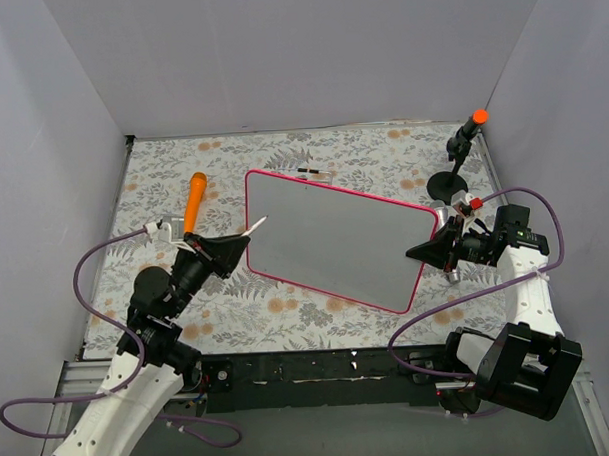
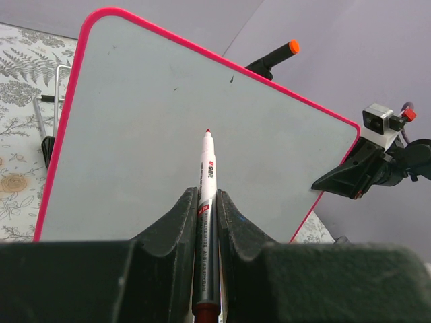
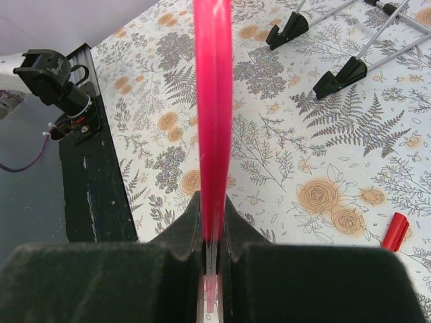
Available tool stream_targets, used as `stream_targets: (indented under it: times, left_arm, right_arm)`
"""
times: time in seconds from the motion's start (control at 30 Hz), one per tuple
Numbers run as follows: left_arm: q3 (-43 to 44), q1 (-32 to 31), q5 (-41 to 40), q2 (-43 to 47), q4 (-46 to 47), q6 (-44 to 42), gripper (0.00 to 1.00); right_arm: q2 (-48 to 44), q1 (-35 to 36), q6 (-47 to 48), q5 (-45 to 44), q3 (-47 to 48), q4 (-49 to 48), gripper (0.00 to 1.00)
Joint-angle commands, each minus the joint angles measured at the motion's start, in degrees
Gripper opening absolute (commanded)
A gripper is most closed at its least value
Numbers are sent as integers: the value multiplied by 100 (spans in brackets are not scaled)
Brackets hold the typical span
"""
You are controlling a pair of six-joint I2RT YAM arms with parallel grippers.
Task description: Write a sentence on the whiteboard
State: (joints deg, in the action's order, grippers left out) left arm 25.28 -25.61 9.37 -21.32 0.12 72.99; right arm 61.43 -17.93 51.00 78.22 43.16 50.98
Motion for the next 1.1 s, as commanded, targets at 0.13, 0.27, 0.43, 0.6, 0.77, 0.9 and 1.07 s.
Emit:
stream_targets:
  times: [0.13,0.27,0.43,0.6,0.77,0.9,1.07]
  left_arm:
    - [293,38,-93,-171,41,-118,0]
    - [276,47,-145,-214,23,-145,0]
    - [320,56,-137,-372,32,-206,0]
    - [408,73,-40,-461,23,-320,0]
    - [312,73,65,-364,23,-347,0]
    - [232,73,74,-224,23,-443,0]
    - [206,73,92,-162,76,-663,0]
  right_arm:
    - [-79,-17,419,-492,96,-132,1]
    - [-87,-17,445,-491,105,-106,1]
    - [-78,-17,463,-483,114,-89,1]
    - [-78,-17,472,-474,114,-80,1]
    - [-70,-17,481,-474,105,-88,1]
    - [-70,-17,490,-465,114,-79,1]
    - [-61,-17,489,-465,105,-80,1]
